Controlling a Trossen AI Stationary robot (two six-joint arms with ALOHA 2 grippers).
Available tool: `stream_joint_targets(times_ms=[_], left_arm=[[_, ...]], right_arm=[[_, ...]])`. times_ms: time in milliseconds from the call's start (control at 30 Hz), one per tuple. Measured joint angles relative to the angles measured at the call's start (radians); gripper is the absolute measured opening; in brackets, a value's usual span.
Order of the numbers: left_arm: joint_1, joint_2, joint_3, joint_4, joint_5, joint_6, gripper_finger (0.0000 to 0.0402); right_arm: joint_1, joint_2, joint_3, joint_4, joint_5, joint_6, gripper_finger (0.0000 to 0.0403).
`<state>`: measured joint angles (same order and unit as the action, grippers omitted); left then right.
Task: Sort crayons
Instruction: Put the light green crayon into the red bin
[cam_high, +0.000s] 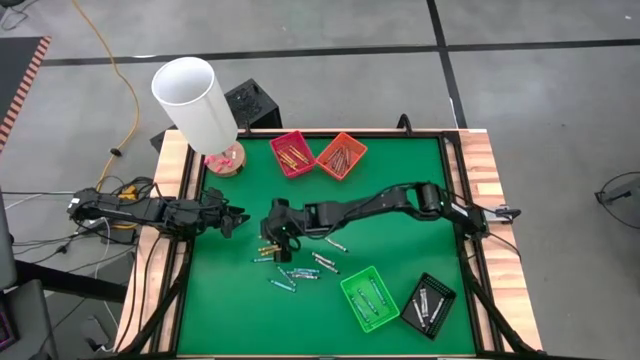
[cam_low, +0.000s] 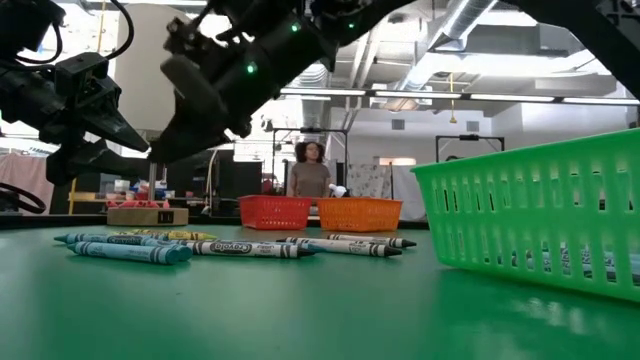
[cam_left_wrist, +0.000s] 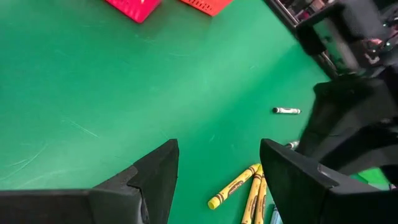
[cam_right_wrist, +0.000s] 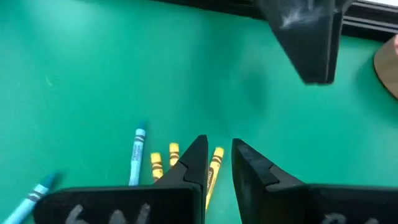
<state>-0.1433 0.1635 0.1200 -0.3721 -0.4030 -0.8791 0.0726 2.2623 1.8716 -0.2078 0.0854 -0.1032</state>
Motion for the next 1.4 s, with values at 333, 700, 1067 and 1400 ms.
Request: stream_joint_targets(times_ms=[333, 700, 1067, 1400], left_arm=[[0.000, 0.000, 0.000, 0.000, 0.000, 0.000, 0.0215], [0.000, 0.000, 0.000, 0.000, 0.000, 0.000, 0.0215], [0.000, 0.000, 0.000, 0.000, 0.000, 0.000, 0.0215], [0.000, 0.000, 0.000, 0.000, 0.000, 0.000, 0.0215]], right_arm=[[0.001, 0.015, -0.063, 0.104, 0.051, 0.055, 0.0069], [0.006, 0.077, -0.065, 0.136, 0.050, 0.050, 0.0069], [0.009, 0.085, -0.064, 0.141, 0.049, 0.050, 0.0069], [0.013, 0.101, -0.065, 0.129, 0.048, 0.077, 0.0074]])
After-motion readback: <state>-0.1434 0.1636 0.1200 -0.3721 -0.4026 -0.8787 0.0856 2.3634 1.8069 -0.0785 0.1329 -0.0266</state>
